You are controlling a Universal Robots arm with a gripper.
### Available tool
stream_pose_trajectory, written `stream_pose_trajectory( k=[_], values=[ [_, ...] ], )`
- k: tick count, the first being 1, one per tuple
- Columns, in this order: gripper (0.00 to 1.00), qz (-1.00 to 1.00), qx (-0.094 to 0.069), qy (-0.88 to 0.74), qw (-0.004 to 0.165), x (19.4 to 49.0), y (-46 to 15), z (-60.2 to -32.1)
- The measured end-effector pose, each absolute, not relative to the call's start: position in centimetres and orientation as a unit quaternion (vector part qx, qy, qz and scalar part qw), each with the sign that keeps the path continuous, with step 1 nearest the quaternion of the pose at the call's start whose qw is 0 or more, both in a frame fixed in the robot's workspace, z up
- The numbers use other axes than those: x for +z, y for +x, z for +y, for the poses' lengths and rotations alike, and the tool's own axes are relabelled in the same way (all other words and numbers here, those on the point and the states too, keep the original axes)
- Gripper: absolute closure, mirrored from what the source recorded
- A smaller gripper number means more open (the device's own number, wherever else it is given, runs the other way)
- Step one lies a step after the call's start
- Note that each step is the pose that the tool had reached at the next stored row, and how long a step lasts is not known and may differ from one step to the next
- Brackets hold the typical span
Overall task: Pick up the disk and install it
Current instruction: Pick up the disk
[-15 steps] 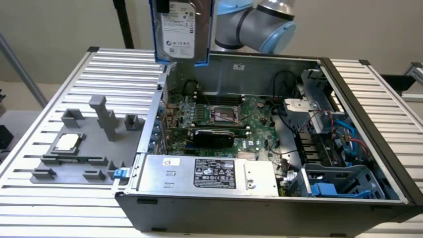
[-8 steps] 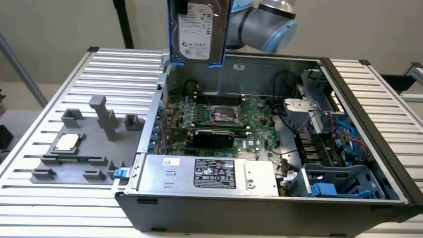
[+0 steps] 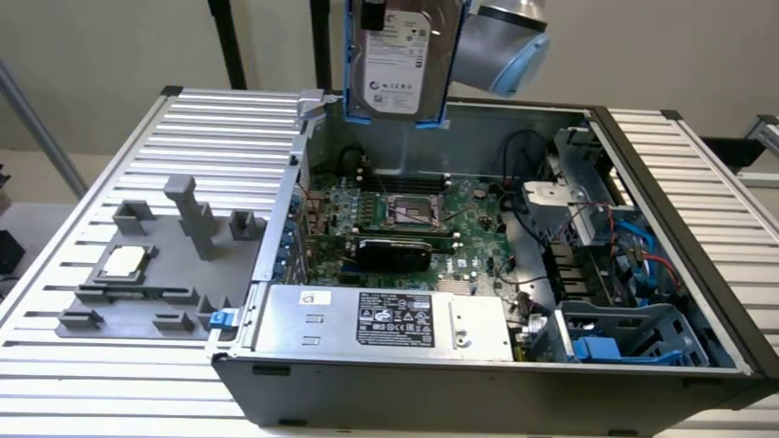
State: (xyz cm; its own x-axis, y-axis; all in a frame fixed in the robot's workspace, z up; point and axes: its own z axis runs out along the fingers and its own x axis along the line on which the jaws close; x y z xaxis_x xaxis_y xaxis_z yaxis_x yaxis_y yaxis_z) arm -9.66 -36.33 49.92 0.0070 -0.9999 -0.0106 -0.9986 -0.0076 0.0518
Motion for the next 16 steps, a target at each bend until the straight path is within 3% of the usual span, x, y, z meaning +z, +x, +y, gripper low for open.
stream_pose_trajectory(
  k=[16],
  values=[
    [0.68, -0.704, -0.025, 0.709, 0.017, 49.9, -2.6, -38.4]
  ],
)
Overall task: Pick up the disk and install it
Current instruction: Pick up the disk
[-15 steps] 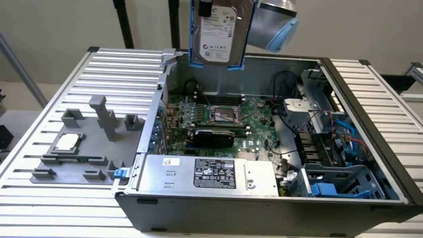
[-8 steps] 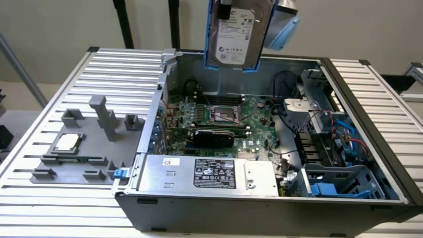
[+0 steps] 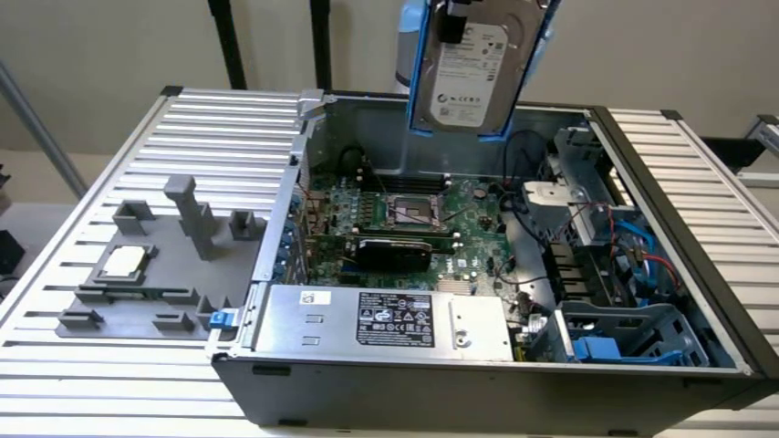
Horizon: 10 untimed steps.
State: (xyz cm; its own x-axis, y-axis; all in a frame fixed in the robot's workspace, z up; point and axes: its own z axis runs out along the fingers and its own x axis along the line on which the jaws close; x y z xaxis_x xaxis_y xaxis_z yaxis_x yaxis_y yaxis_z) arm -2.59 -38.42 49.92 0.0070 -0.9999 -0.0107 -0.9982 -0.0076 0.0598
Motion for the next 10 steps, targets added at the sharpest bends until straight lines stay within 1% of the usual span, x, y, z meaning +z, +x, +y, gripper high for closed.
stream_pose_trajectory(
  k=[10],
  values=[
    [0.68, -0.704, -0.026, 0.709, 0.018, 49.9, 0.5, -40.7]
  ],
)
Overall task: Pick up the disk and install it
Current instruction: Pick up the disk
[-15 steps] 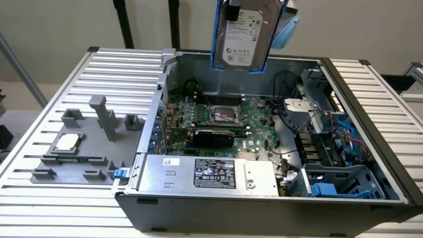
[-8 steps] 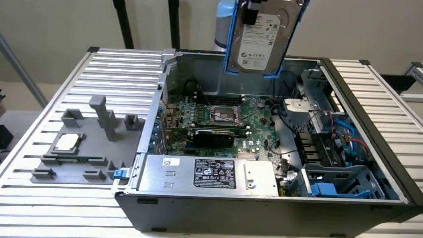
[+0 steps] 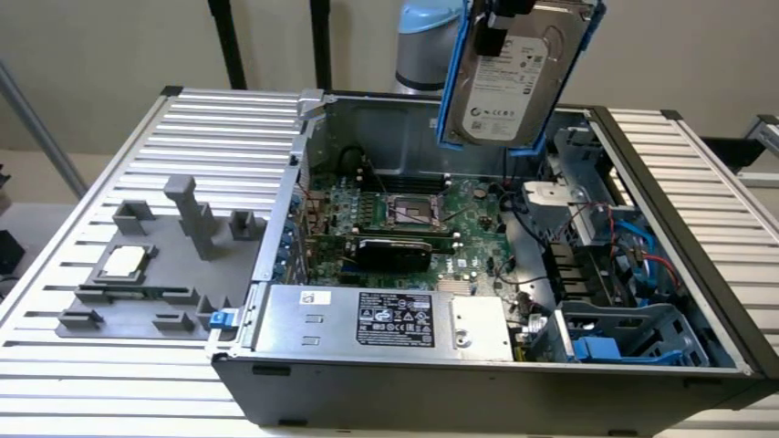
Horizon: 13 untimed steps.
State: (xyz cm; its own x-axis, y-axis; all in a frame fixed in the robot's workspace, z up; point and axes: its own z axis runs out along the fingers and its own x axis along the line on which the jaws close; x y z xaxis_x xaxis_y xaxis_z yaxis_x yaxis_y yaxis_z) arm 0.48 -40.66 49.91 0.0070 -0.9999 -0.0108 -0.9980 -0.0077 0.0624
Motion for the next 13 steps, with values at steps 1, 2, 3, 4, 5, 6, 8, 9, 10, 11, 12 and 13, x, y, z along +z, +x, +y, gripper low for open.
stream_pose_trajectory(
  k=[1, 2, 3, 4, 5, 6, 8, 9, 10, 11, 12, 13],
  values=[
    [0.68, -0.704, -0.026, 0.709, 0.019, 49.9, 0.7, -40.9],
    [0.68, -0.704, -0.026, 0.709, 0.019, 49.9, 0.9, -41.2],
    [0.68, -0.704, -0.026, 0.709, 0.019, 49.9, 1.1, -41.4],
    [0.68, -0.704, -0.026, 0.709, 0.019, 49.9, 1.3, -41.7],
    [0.68, -0.704, -0.026, 0.709, 0.019, 49.9, 1.5, -41.9],
    [0.68, -0.704, -0.027, 0.709, 0.019, 49.9, 1.6, -42.2],
    [0.68, -0.704, -0.027, 0.709, 0.019, 49.9, 1.9, -42.7],
    [0.68, -0.704, -0.027, 0.709, 0.019, 49.9, 2.0, -43.0],
    [0.68, -0.704, -0.027, 0.709, 0.02, 49.9, 2.2, -43.2],
    [0.68, -0.704, -0.027, 0.709, 0.02, 49.9, 2.3, -43.5],
    [0.68, -0.704, -0.027, 0.709, 0.02, 49.9, 2.5, -43.8],
    [0.68, -0.704, -0.027, 0.709, 0.02, 49.9, 2.6, -44.0]
  ],
)
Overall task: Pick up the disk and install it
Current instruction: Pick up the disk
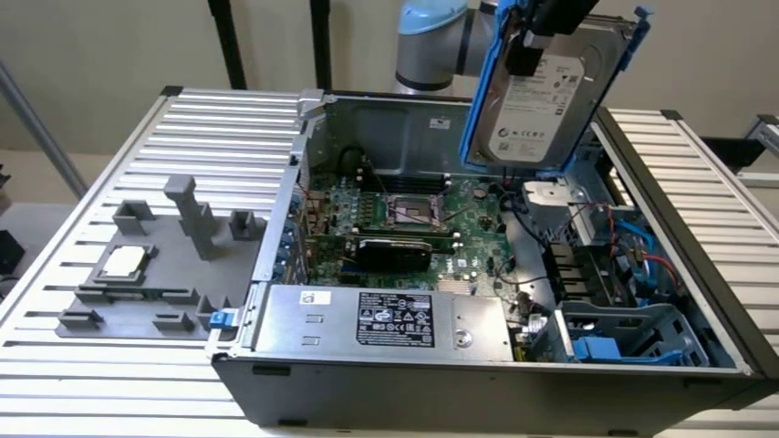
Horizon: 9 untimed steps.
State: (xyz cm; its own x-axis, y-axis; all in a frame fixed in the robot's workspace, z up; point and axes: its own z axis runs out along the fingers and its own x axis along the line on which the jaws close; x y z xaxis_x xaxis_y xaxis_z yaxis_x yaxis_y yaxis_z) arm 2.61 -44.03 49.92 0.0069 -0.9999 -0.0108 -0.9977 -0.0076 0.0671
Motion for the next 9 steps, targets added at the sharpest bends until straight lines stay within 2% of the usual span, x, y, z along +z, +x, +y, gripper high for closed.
stream_pose_trajectory(
  k=[9],
  values=[
    [0.68, -0.704, -0.028, 0.709, 0.021, 49.9, 3.7, -46.6]
  ],
)
